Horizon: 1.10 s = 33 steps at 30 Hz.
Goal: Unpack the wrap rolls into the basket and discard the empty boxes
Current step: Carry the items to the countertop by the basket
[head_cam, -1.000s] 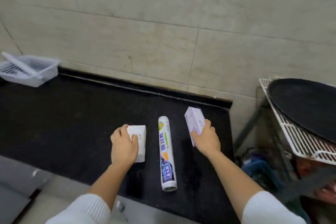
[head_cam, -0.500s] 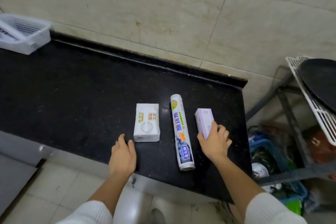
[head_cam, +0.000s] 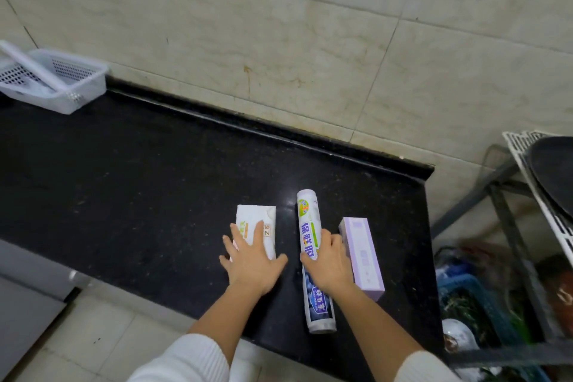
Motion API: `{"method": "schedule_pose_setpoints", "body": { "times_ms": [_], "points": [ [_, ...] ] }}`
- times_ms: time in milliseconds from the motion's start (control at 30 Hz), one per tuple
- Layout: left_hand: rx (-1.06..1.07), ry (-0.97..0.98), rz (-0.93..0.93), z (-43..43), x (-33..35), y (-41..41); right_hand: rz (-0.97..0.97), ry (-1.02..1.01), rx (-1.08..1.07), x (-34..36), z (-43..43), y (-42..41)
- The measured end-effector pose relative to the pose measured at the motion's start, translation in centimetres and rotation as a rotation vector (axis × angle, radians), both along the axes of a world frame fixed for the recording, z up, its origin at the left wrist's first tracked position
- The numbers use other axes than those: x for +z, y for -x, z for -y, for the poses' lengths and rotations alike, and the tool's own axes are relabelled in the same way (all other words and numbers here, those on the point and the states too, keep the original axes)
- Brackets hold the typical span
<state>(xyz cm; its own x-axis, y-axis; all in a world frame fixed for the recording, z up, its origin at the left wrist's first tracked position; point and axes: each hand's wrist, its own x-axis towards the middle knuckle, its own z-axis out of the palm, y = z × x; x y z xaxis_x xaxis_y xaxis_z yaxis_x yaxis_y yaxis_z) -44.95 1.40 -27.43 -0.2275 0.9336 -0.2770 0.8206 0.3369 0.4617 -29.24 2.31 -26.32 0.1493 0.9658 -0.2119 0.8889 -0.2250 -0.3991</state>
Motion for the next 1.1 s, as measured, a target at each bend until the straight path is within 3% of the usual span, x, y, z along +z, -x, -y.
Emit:
{"method": "schedule_pose_setpoints", "body": {
  "times_ms": [133,433,667,867,933,1100],
  "points": [
    [0.145,0.107,0.075,-0.6,-0.5,-0.2,-0.118,0.152,-0.072,-1.9,-0.3,0.1],
    [0.234,-0.07,0.178,-2.6,1.8,9.0,-0.195,0.108,-0.054,-0.9,-5.4,6.9],
    [0.38,-0.169,0.13,-4.2,3.1,25.8,-0.272,0.063,0.135,0.8,-10.4,23.5],
    [0.403,-0.132,0.08,-3.4,2.1,39.5,-0.293,0.102,0.18,0.2,-11.1,37.6],
    [0.436,-0.111,0.057,-3.3,2.1,51.1,-0.304,0.129,0.188,-0.4,-11.9,49.5],
    [0.455,-0.094,0.026,-4.1,2.6,58.8,-0.299,0.158,0.235,0.3,-12.4,57.0]
  ]
}}
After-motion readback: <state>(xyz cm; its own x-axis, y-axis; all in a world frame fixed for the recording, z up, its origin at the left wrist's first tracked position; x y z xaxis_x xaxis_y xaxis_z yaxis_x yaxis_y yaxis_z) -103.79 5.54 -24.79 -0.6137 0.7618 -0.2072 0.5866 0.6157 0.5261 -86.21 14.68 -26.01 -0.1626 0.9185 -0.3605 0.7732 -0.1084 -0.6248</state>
